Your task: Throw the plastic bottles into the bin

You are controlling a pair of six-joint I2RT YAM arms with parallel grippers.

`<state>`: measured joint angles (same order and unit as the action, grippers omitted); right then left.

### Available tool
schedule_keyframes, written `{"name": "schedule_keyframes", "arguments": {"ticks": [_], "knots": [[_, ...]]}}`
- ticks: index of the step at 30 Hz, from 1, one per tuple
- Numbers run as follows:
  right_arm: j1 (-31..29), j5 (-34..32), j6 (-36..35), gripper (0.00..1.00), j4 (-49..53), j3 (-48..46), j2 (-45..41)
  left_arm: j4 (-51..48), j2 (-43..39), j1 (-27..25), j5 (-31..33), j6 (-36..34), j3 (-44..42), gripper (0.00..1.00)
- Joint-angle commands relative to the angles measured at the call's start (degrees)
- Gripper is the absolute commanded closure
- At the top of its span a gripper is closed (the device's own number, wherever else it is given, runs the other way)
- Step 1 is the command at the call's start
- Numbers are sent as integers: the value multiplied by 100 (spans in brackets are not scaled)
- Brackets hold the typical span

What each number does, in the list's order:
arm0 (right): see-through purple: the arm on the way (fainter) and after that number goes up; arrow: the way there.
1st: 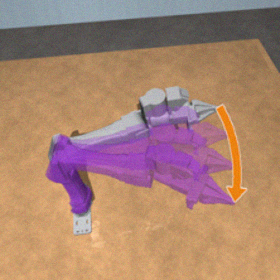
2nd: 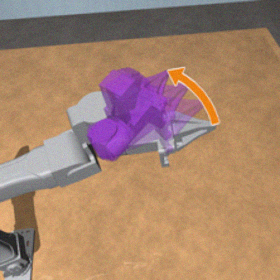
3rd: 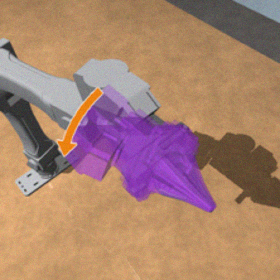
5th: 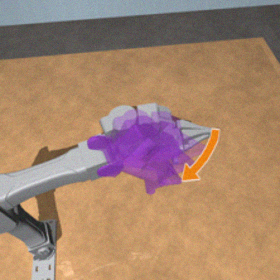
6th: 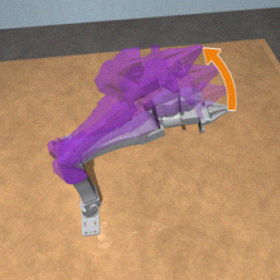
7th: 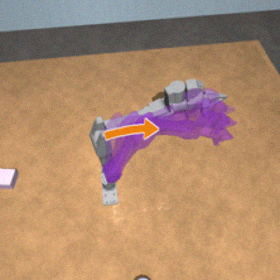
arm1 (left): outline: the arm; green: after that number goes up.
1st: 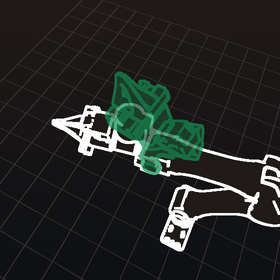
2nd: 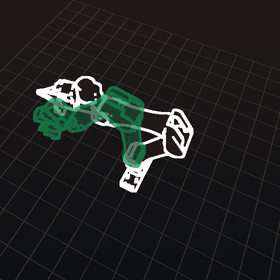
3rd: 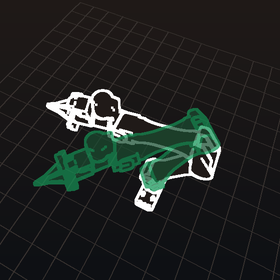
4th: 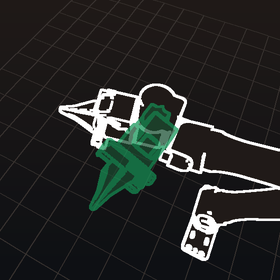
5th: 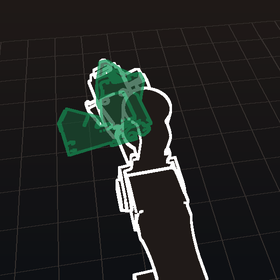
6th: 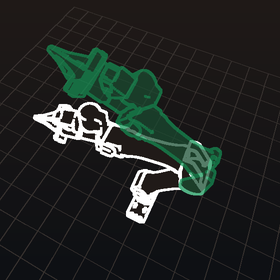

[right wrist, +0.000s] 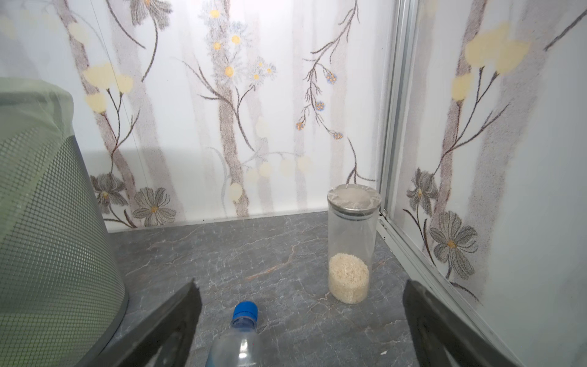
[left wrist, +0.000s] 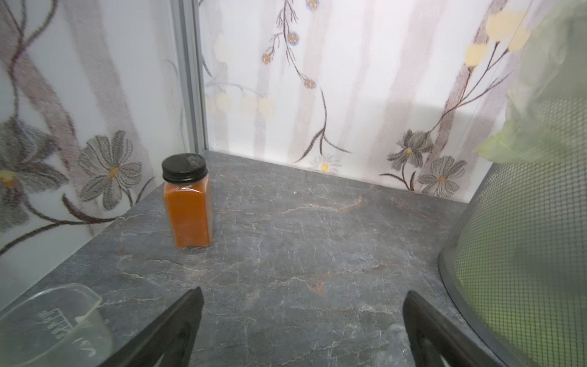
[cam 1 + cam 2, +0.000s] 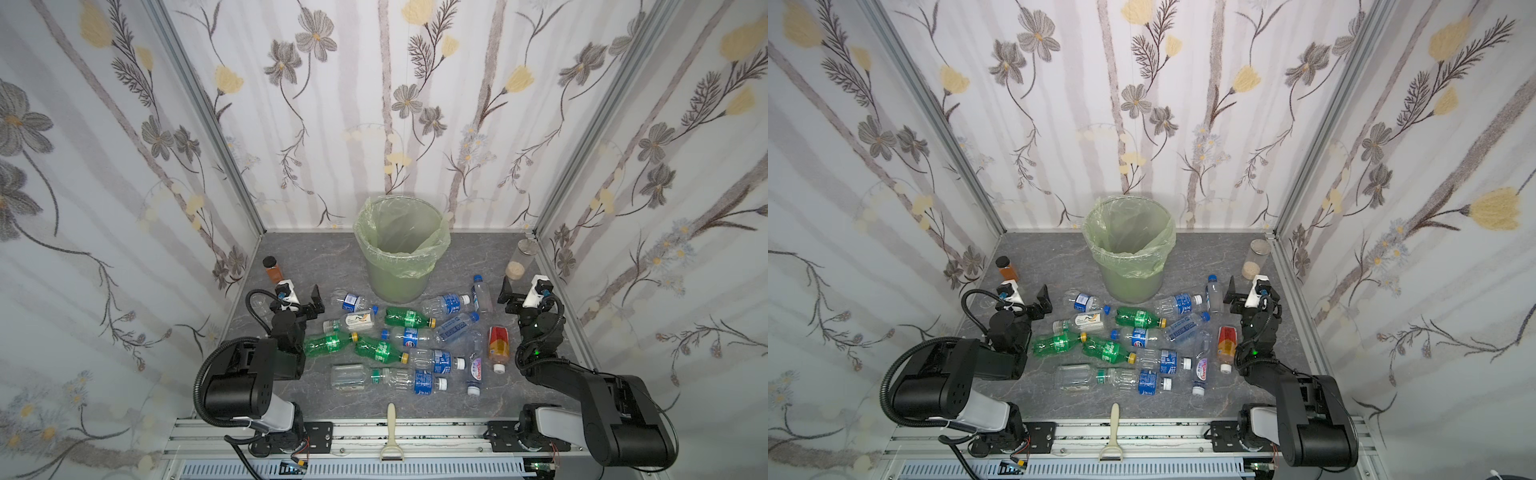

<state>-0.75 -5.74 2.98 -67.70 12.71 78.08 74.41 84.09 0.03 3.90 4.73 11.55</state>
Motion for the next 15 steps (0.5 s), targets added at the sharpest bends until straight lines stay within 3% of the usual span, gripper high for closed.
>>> {"name": "schedule_keyframes", "arguments": {"ticks": [1, 6, 12, 15], "knots": [[-46, -249, 74, 0, 1024, 269, -487, -599, -725, -113, 643, 45, 38, 0], [-298, -933, 510, 0, 4025, 1655, -903, -2721, -1990, -431, 1495, 315, 639, 0], [-548, -926, 1245, 0, 7342, 3486, -565, -5512, -2575, -609, 1518, 1001, 1739, 0], [-611, -823, 1460, 1, 8451, 3904, -429, -6696, -2687, -610, 1439, 1426, 2215, 0]]}}
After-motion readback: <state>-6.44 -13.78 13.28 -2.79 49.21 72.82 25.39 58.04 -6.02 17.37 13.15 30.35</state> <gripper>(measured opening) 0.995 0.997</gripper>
